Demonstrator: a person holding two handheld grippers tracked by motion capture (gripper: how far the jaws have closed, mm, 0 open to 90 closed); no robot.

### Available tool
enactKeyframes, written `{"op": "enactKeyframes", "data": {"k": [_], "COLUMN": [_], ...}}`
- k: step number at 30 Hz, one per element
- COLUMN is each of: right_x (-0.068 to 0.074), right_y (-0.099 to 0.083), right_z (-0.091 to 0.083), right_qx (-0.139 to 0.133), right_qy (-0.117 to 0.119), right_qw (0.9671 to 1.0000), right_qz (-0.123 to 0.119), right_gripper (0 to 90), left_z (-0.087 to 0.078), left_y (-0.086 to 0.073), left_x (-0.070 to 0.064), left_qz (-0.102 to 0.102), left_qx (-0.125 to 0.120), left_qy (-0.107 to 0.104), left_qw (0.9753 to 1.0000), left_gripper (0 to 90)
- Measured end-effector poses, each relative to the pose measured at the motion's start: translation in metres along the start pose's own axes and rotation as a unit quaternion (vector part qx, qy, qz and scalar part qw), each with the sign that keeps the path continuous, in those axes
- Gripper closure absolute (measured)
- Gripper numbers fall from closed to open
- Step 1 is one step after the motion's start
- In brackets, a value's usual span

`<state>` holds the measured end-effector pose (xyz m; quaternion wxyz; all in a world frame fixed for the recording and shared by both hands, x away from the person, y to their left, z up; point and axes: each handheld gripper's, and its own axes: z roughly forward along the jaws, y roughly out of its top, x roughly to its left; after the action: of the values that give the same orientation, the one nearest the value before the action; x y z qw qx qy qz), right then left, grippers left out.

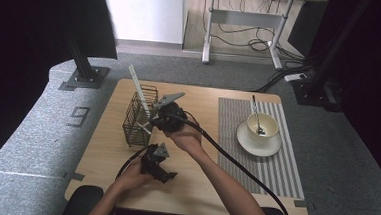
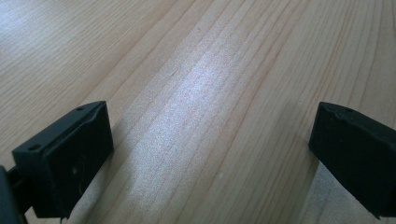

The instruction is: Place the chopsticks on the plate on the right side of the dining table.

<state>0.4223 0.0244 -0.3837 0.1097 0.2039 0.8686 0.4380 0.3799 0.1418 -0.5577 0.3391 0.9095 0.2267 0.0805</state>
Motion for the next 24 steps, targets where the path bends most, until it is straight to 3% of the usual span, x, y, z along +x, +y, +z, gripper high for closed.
{"op": "enactKeyframes", "data": {"k": [24], "right_x": [-0.012], "right_y": [0.011], "right_z": [-0.053], "right_qx": [-0.007], "right_qy": [0.004], "right_qw": [0.9998], "right_qz": [0.019], "right_gripper": [82.1], "left_z": [0.0], "left_y": [0.0], "left_x": [0.0], "left_qz": [0.0], "left_qx": [0.0], "left_qy": [0.0], "left_qw": [1.0], "left_gripper": [0.0]}}
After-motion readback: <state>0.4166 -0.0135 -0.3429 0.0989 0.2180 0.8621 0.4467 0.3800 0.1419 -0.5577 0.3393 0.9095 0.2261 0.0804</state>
